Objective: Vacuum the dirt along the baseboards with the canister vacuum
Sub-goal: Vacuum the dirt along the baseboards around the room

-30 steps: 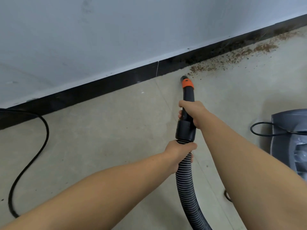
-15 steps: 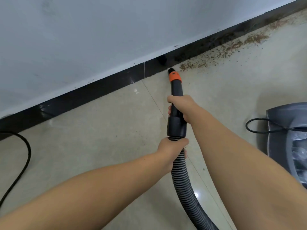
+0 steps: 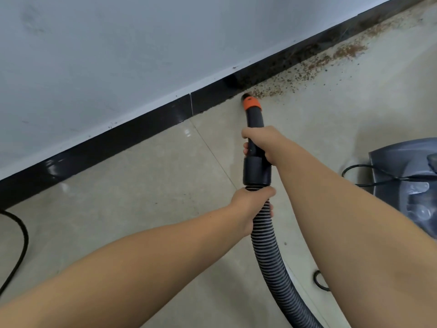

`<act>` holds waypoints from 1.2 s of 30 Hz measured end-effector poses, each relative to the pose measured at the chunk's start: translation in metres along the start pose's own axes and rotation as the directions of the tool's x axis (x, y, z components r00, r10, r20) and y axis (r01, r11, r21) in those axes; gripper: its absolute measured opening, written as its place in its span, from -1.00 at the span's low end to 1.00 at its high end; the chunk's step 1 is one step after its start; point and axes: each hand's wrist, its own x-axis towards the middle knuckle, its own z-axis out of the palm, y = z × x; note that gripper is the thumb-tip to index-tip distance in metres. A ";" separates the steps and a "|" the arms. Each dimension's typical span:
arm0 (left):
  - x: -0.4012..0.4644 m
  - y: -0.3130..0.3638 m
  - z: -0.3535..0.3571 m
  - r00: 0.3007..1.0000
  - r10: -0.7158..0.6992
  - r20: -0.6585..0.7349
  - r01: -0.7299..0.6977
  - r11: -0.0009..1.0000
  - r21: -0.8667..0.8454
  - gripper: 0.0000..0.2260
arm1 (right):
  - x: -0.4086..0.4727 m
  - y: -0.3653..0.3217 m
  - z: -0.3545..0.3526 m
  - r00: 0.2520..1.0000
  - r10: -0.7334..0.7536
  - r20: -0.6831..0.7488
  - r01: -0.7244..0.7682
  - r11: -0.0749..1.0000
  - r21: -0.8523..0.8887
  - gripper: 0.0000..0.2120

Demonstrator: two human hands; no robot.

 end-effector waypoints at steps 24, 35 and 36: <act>0.046 0.057 0.014 1.000 0.023 0.016 -0.025 0.992 0.121 -0.85 | 0.066 -0.034 -0.024 0.992 -0.026 -0.127 0.034 0.997 0.067 -0.88; 0.007 -0.013 -0.005 0.981 0.075 -0.177 -0.060 0.994 0.087 -0.87 | 0.009 0.018 0.002 0.979 0.022 0.202 -0.053 0.987 0.149 -0.91; 0.004 -0.017 -0.004 0.981 0.080 -0.175 -0.065 0.994 0.092 -0.85 | 0.006 0.020 0.001 0.967 0.041 0.251 -0.081 0.985 0.151 -0.91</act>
